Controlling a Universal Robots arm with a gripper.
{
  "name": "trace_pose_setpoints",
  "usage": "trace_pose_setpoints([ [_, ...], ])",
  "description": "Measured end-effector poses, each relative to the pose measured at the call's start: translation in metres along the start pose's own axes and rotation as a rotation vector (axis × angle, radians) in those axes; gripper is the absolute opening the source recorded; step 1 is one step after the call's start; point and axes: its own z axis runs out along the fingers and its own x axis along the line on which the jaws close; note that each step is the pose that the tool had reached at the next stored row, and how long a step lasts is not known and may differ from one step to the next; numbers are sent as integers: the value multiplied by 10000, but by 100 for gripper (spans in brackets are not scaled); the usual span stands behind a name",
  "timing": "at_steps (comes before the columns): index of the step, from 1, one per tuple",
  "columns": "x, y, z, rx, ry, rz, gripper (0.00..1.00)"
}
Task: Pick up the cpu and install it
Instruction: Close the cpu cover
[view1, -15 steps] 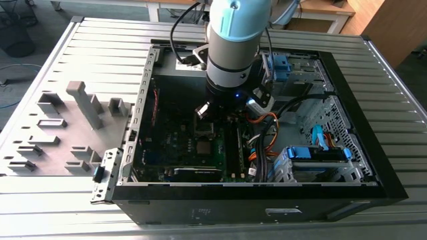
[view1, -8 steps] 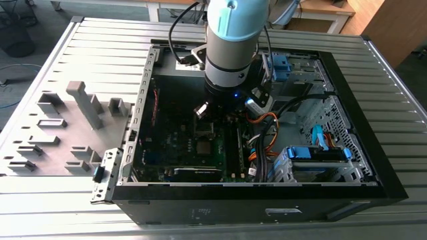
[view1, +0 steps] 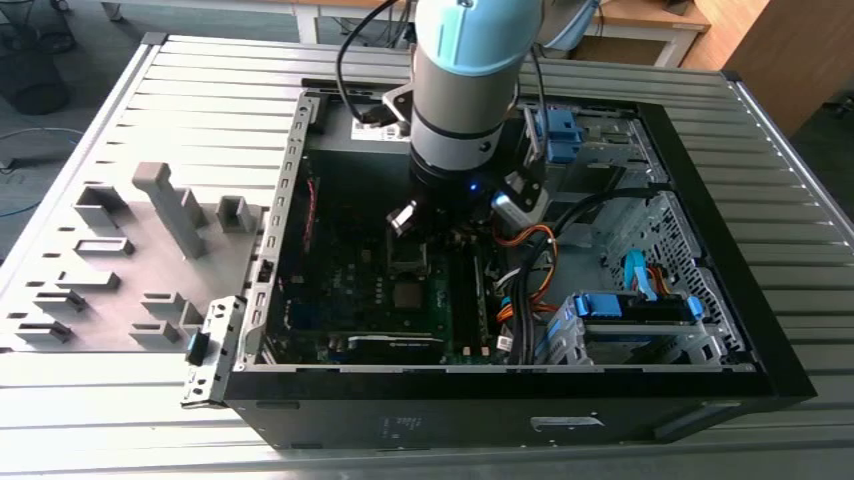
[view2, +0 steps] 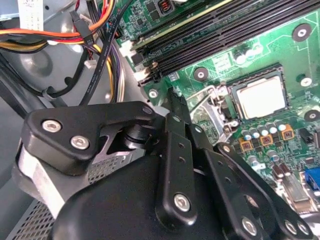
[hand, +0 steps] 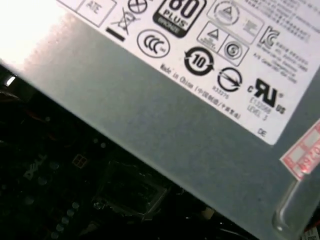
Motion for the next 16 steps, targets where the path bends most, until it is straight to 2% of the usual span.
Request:
trace_pose_setpoints([
  [10,29,-49,-109,-25,-9,0,11],
  [16,32,-55,-229,-74,-38,1,11],
])
